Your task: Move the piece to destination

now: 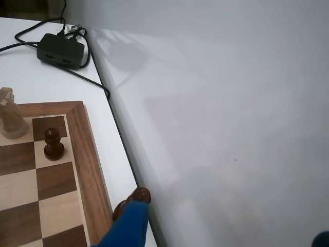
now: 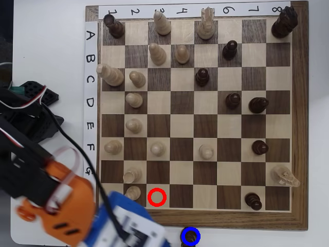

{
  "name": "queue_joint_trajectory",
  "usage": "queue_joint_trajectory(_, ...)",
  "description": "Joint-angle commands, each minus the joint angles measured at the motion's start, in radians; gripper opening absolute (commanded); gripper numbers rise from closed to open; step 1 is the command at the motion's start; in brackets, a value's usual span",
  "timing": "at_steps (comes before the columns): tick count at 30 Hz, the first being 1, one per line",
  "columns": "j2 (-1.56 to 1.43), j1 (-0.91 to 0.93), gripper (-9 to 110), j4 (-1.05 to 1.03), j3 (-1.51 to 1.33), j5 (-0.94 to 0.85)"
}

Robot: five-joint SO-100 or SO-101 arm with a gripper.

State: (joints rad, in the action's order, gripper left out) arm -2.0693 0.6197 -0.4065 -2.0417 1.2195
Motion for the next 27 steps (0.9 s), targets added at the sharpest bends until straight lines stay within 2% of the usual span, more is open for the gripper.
queue_joint_trajectory(1,-0.537,0.032,41,-0.183,-0.009,-0.195)
queue_joint_trajectory(9,-0.681,0.247,41,-0.351,-0.021,-0.535)
queue_joint_trajectory(15,-0.73,0.503,34,-0.491,-0.029,-0.796)
queue_joint_trajectory(18,-0.736,0.626,30,-0.508,-0.038,-0.865)
queue_joint_trajectory(22,-0.747,0.767,18,-0.449,-0.069,-0.879)
queue_joint_trajectory(27,-0.761,0.928,11,-0.414,-0.12,-0.95)
